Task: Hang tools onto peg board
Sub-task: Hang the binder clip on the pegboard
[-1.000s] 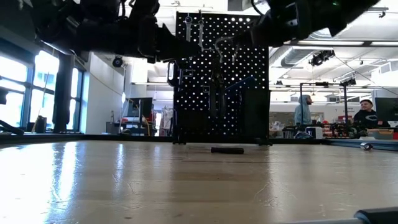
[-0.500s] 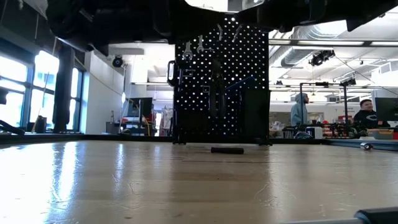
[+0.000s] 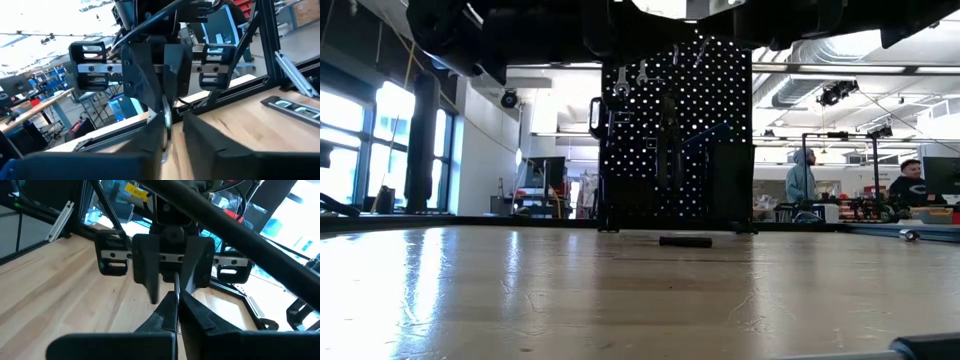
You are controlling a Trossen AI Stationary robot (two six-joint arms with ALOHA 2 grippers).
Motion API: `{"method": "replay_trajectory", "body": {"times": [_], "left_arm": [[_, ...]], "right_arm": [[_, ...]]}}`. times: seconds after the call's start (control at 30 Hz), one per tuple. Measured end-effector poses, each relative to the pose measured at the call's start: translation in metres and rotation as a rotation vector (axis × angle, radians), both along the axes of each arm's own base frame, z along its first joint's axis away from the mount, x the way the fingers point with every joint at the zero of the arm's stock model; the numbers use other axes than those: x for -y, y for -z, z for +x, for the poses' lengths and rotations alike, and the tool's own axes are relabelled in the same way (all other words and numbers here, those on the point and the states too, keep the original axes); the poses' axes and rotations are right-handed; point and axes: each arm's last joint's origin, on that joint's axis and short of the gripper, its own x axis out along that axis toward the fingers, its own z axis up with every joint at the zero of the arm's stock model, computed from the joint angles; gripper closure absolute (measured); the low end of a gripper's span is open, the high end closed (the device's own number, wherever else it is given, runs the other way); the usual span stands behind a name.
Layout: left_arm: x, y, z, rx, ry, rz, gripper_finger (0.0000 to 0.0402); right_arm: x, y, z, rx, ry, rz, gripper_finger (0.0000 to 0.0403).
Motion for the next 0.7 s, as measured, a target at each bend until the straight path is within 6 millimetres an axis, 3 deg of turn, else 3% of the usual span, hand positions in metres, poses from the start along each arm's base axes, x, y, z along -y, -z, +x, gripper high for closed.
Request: {"method": "replay_trajectory", "body": {"times": [0.13,0.37,0.7], "left_arm": [[0.001,0.001,0.0,-0.006,0.007,0.041,0.0394],[0.003,0.002,0.0,-0.015,0.02,0.07,0.0399],[0.003,0.002,-0.001,-0.024,0.035,0.135,0.04]], "right_arm": [[0.0,0.0,0.0,-0.001,0.002,0.003,0.0403],[-0.001,0.001,0.0,-0.006,0.014,0.036,0.0399],[-0.016,0.001,-0.005,-0.01,0.14,-0.006,0.0358]]}}
